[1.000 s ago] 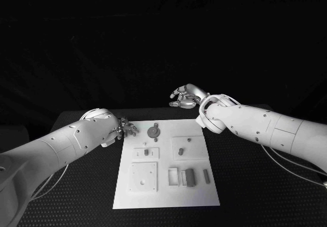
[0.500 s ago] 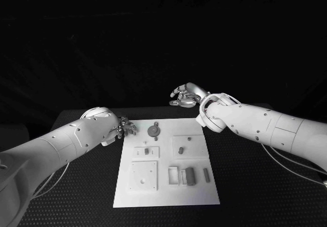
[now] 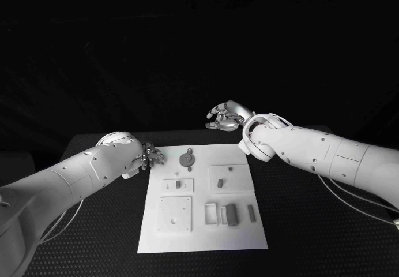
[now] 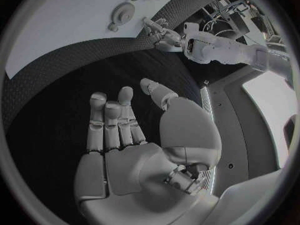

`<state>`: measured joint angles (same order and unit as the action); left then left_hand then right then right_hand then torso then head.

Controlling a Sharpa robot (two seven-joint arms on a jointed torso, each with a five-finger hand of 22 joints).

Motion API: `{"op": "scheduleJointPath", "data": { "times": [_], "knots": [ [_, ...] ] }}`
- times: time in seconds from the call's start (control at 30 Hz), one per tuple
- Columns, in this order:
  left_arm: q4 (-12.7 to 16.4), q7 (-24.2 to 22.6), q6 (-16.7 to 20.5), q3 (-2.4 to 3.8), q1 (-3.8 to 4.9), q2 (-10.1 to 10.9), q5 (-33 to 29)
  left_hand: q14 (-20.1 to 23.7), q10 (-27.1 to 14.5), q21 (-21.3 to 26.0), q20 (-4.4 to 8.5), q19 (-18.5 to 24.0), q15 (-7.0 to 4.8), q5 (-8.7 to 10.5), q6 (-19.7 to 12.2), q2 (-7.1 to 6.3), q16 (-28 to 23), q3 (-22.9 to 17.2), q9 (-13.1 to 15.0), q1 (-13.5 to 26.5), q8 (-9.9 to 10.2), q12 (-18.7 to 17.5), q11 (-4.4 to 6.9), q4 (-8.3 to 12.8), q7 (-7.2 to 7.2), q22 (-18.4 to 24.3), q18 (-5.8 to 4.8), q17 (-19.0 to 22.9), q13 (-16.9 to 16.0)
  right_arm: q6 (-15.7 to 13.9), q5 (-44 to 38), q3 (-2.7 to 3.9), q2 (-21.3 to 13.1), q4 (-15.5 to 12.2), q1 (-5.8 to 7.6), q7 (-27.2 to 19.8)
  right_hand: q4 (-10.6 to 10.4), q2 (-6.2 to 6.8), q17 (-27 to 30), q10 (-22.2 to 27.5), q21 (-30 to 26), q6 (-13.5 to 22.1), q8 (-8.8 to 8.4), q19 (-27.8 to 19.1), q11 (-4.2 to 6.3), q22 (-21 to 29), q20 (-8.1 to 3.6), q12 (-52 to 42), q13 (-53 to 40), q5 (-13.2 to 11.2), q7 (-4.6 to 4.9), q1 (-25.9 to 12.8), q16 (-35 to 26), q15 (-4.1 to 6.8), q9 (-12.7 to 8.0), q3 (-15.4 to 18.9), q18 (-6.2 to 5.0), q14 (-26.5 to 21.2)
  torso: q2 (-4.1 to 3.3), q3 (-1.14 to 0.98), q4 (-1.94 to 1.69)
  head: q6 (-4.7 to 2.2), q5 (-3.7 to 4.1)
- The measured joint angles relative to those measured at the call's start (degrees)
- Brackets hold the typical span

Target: Assemble the parts on the task board

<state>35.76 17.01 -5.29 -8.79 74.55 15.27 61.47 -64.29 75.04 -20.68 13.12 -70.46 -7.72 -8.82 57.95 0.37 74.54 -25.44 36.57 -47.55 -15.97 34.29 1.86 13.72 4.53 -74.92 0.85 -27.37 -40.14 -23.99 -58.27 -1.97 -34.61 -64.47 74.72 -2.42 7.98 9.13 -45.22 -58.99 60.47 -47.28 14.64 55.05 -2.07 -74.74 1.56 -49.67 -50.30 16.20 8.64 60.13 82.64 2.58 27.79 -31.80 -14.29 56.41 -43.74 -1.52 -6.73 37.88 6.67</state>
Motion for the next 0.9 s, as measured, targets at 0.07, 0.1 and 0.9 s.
{"op": "scheduleJointPath", "data": {
  "times": [0.07,0.1,0.9],
  "knots": [
    [-0.04,-0.01,-0.03,0.00,0.00,0.01,-0.11,-0.07,0.01,-0.23,0.09,-0.09,0.07,0.00,0.34,0.57,0.00,-0.47,0.05,-0.57,0.00,0.00,0.01,0.47,-0.12,0.00,0.00,0.14,0.00,0.00,0.00,0.00,-0.01,0.00,0.00,0.00,0.00,0.00,0.00,0.00,0.00,0.00,0.00,0.00,0.00,0.00,0.00,0.00,0.00,0.00,0.00,0.00,0.00,0.00,0.00,0.00,0.00,0.00,0.00,0.00,-0.01,0.03,0.03],
    [-0.06,-0.02,-0.05,0.00,0.00,0.01,-0.18,-0.07,0.01,-0.30,0.09,-0.10,0.07,1.00,0.40,0.57,0.00,-1.25,0.09,-0.82,0.00,0.00,0.01,0.37,-0.06,0.00,0.00,0.22,0.00,0.00,0.00,0.00,0.00,0.01,0.00,0.00,0.00,0.00,0.00,0.00,0.00,0.00,0.00,0.00,0.00,0.00,0.00,0.00,0.00,0.00,0.00,0.00,0.00,0.00,0.00,0.00,0.00,0.00,0.01,0.01,-0.02,0.04,0.03],
    [2.73,-0.13,-0.21,1.39,0.38,2.57,-8.11,-0.53,0.41,-1.47,0.28,-0.50,-0.12,5.68,2.02,3.80,1.11,-9.22,0.58,-3.04,-0.61,0.27,0.40,-0.44,-1.16,0.02,-0.01,0.91,0.02,0.01,0.00,0.00,-0.37,0.27,0.01,0.03,0.00,0.00,0.00,0.00,0.00,0.01,0.00,0.00,0.00,-0.05,0.00,0.00,-0.01,0.00,0.01,0.00,0.00,0.00,0.00,0.00,0.00,0.00,0.14,0.07,-0.08,0.10,-0.21]
  ]
}}
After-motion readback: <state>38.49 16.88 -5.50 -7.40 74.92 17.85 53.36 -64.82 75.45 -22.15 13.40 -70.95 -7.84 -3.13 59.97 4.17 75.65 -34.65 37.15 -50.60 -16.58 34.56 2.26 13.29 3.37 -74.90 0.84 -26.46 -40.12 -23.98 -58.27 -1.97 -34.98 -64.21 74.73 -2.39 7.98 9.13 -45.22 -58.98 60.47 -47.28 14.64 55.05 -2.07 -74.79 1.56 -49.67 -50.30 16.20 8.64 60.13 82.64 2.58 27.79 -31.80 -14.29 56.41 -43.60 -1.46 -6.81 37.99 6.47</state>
